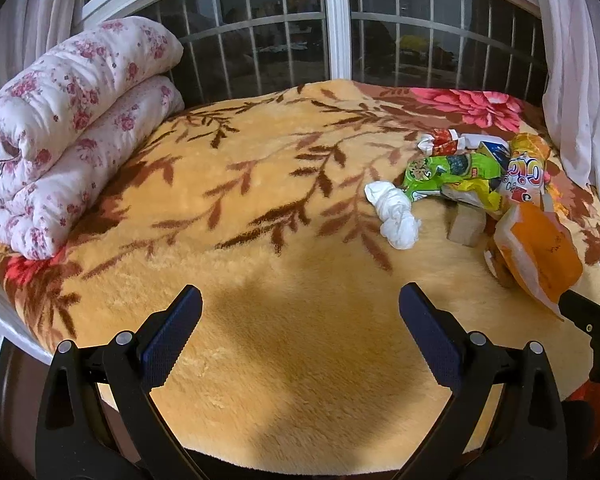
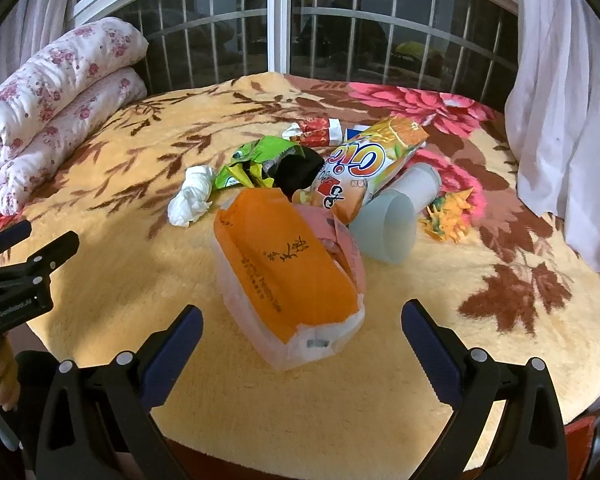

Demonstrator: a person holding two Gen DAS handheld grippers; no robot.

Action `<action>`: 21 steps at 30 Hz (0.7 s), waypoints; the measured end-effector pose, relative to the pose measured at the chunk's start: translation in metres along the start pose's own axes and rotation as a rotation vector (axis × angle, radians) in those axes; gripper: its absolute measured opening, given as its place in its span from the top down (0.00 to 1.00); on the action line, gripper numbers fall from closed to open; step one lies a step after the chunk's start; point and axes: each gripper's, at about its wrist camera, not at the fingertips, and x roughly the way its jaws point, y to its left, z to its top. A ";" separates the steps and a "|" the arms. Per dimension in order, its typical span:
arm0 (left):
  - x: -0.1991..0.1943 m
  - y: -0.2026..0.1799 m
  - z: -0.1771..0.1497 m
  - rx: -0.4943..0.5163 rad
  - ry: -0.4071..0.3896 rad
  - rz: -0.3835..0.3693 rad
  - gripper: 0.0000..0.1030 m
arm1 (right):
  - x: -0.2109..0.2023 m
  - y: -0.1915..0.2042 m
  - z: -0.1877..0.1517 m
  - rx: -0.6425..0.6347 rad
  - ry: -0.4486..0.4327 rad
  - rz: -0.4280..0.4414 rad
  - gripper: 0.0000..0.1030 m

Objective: Collect trash
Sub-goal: 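Move both tools toward the trash pile on the bed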

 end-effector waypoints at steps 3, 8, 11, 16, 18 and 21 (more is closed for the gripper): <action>0.001 -0.002 0.002 0.001 -0.003 -0.001 0.07 | 0.004 -0.001 0.001 0.002 0.004 -0.005 0.05; 0.001 -0.007 0.003 0.020 -0.006 0.004 0.07 | 0.006 -0.004 0.001 0.005 0.008 -0.009 0.05; 0.000 -0.007 0.003 0.031 -0.008 0.006 0.07 | 0.007 -0.005 0.001 0.005 0.009 -0.013 0.05; 0.000 -0.007 0.003 0.032 -0.006 0.012 0.07 | 0.009 -0.008 0.003 0.016 0.009 -0.016 0.05; 0.000 -0.005 0.002 0.032 -0.005 0.012 0.07 | 0.010 -0.008 0.005 0.020 0.012 -0.014 0.05; 0.000 -0.002 0.001 0.029 -0.002 0.014 0.07 | 0.014 -0.006 0.007 0.015 0.018 -0.017 0.05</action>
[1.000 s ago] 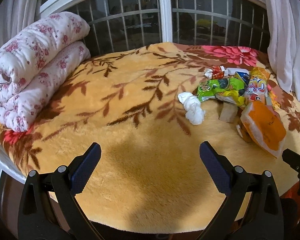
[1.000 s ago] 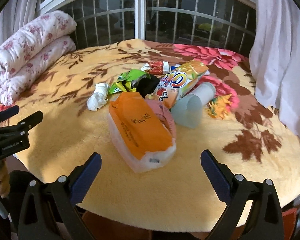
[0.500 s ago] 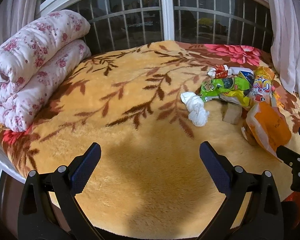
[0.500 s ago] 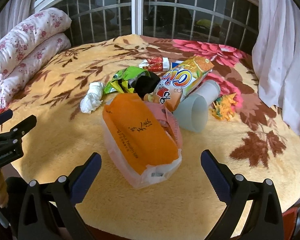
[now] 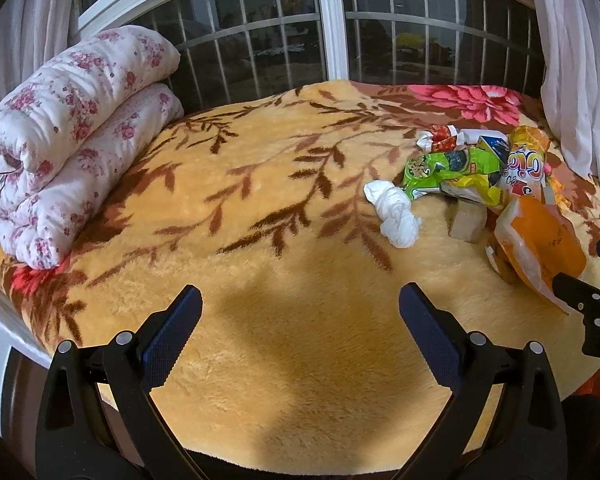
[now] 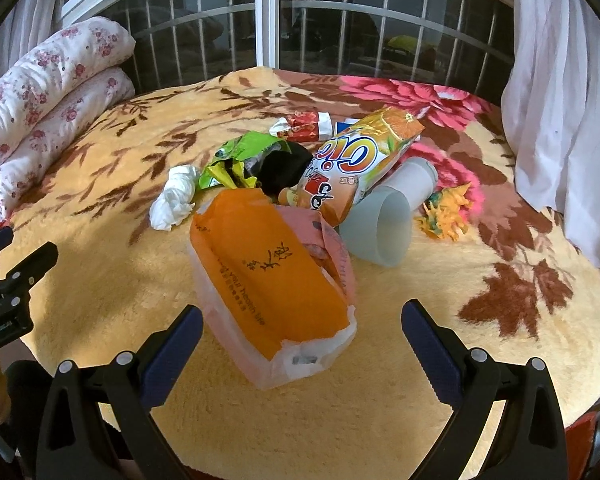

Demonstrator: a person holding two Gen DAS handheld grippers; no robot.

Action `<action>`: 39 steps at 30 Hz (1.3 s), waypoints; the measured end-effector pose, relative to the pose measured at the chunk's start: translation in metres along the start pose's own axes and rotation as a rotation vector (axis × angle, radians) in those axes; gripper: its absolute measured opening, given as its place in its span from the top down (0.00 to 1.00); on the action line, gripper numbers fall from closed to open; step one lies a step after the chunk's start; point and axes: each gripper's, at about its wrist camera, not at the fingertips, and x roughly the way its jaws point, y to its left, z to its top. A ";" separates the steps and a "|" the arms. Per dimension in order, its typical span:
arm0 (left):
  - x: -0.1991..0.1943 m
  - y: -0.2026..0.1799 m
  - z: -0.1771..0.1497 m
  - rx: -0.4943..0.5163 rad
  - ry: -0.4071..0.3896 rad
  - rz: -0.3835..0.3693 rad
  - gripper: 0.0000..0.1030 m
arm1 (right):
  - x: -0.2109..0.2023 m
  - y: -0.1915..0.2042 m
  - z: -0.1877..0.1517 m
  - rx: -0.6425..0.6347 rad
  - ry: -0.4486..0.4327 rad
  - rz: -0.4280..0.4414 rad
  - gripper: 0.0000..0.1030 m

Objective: Collect trash
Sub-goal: 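Move both tools toward the trash pile on the bed, then grasp the orange plastic bag with the right tool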

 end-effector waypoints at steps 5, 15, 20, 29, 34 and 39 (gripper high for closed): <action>0.002 0.003 -0.002 -0.002 0.005 0.000 0.07 | 0.006 0.003 0.002 -0.001 0.009 0.005 0.05; 0.005 0.005 -0.002 -0.004 0.010 -0.004 0.07 | 0.022 0.009 0.011 -0.008 0.026 0.009 0.05; 0.010 0.007 -0.004 -0.007 0.019 -0.006 0.07 | 0.038 0.009 0.018 0.005 0.051 0.033 0.05; 0.016 0.007 -0.007 -0.010 0.031 -0.018 0.07 | 0.067 0.017 0.027 0.003 0.103 0.111 0.12; 0.015 0.006 -0.009 0.002 0.030 -0.011 0.07 | 0.073 0.019 0.024 0.042 0.118 0.194 0.62; 0.013 0.005 -0.011 0.008 0.029 -0.015 0.07 | 0.047 0.015 0.016 0.040 0.064 0.204 0.76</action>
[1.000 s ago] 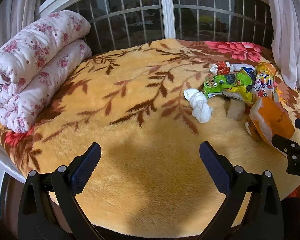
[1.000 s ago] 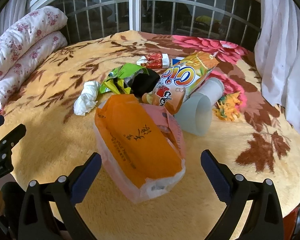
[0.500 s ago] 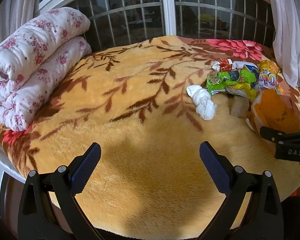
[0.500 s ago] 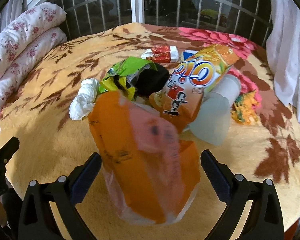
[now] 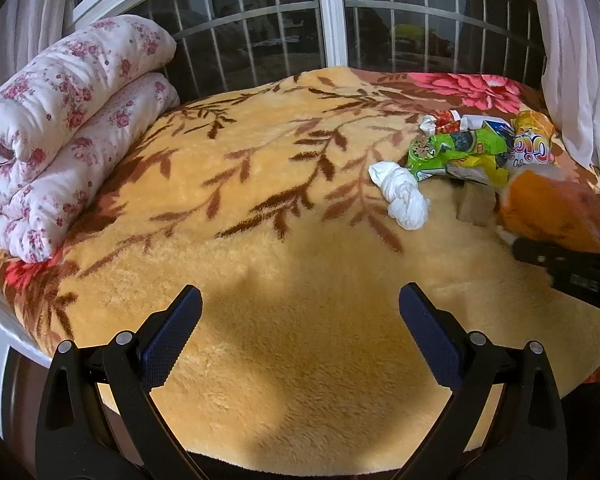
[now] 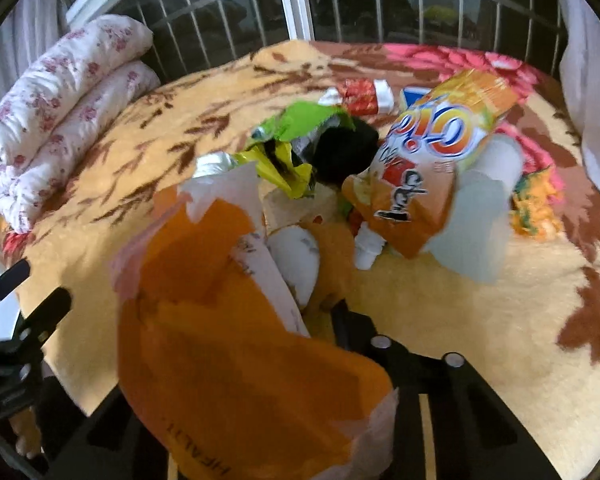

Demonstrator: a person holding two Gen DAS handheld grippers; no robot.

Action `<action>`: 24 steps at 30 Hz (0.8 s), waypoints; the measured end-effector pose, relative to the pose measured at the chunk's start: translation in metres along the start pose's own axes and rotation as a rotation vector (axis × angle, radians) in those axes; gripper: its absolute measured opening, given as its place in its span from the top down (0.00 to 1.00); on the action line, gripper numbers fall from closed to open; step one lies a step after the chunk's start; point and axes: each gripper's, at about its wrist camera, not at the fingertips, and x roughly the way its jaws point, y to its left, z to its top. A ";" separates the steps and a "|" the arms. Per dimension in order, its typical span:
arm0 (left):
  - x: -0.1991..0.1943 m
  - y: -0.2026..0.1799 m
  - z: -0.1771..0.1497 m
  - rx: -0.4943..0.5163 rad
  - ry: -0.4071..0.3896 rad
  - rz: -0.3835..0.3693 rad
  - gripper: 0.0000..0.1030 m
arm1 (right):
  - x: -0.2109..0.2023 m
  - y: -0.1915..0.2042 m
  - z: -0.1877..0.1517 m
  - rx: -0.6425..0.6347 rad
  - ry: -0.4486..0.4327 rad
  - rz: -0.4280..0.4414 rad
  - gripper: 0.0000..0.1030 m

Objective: Collect trash
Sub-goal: 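Grasp the orange plastic bag with the right tool, then grasp the white tissue with the left tool while the right tool lifts the bag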

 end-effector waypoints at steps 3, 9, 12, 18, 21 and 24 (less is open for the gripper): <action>0.001 -0.005 0.001 0.012 0.002 -0.019 0.07 | -0.026 -0.010 -0.012 0.016 -0.041 0.051 0.84; 0.011 -0.032 0.018 0.051 -0.004 -0.085 0.07 | -0.064 -0.049 -0.038 0.091 -0.085 0.023 0.86; 0.023 -0.050 0.033 0.064 0.006 -0.090 0.07 | -0.077 -0.061 -0.047 0.101 -0.108 -0.005 0.86; 0.062 -0.070 0.059 0.067 0.053 -0.090 0.07 | -0.090 -0.068 -0.052 0.106 -0.155 -0.004 0.86; 0.084 -0.073 0.068 0.062 0.094 -0.094 0.07 | -0.092 -0.070 -0.052 0.104 -0.167 0.013 0.86; 0.104 -0.071 0.077 0.021 0.136 -0.107 0.07 | -0.094 -0.071 -0.053 0.100 -0.178 0.023 0.86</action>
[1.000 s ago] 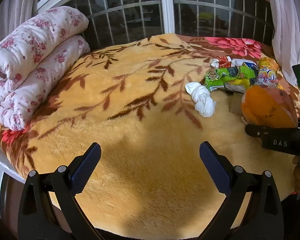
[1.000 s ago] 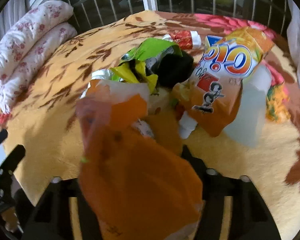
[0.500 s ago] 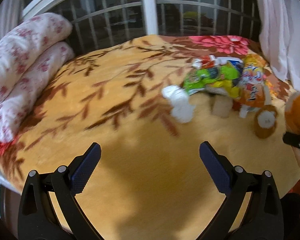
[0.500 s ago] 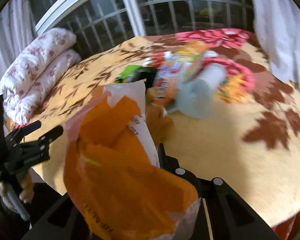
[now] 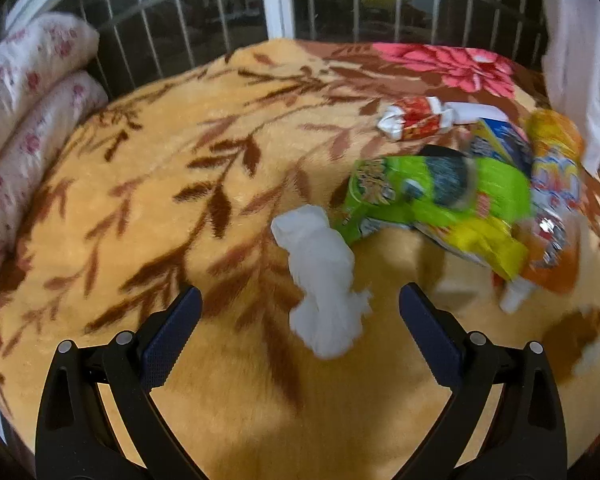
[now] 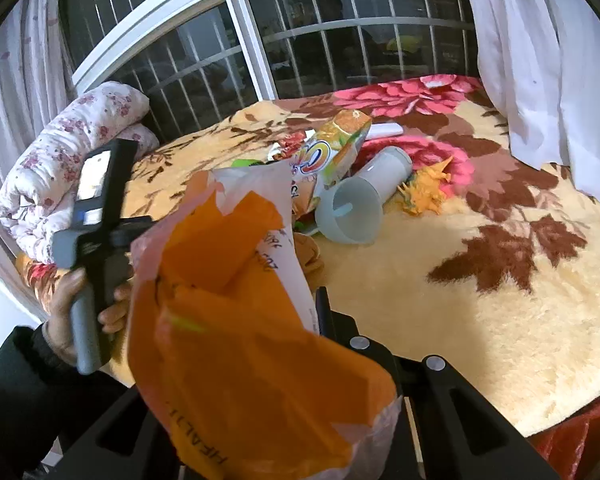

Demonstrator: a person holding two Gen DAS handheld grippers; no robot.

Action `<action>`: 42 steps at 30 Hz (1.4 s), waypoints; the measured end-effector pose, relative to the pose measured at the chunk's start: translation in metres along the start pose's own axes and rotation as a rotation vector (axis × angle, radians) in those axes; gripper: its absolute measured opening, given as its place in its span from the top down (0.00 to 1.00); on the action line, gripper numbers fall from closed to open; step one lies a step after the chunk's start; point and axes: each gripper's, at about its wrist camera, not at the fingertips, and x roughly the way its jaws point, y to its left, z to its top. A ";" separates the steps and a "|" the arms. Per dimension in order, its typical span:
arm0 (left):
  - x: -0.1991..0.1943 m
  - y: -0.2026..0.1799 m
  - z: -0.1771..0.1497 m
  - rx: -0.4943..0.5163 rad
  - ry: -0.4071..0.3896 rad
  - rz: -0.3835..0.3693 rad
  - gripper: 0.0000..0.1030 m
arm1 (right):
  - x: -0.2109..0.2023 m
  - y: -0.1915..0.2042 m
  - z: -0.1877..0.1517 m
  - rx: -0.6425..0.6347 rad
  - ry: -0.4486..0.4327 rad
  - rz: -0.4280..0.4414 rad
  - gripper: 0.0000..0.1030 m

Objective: Collect trash
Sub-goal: 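Grasp the white tissue with the left tool while the right tool lifts the bag, then lower bag and tissue into the orange bucket and open both tools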

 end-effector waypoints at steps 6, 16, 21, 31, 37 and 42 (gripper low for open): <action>0.035 0.005 0.015 -0.049 0.087 -0.016 0.69 | 0.001 -0.003 0.000 0.012 -0.009 0.021 0.86; -0.017 0.010 -0.012 -0.047 0.002 -0.061 0.69 | -0.009 0.004 -0.007 0.010 -0.004 0.009 0.86; -0.092 0.006 -0.048 0.014 -0.106 -0.120 0.69 | -0.025 0.017 -0.018 0.014 0.009 0.084 0.86; -0.166 0.006 -0.159 0.149 -0.136 -0.206 0.69 | -0.061 0.061 -0.073 -0.088 0.096 0.146 0.86; -0.145 0.002 -0.229 0.221 -0.022 -0.266 0.69 | -0.046 0.068 -0.127 -0.104 0.257 0.177 0.86; -0.101 -0.011 -0.277 0.309 0.137 -0.279 0.69 | 0.000 0.068 -0.171 -0.132 0.423 0.169 0.86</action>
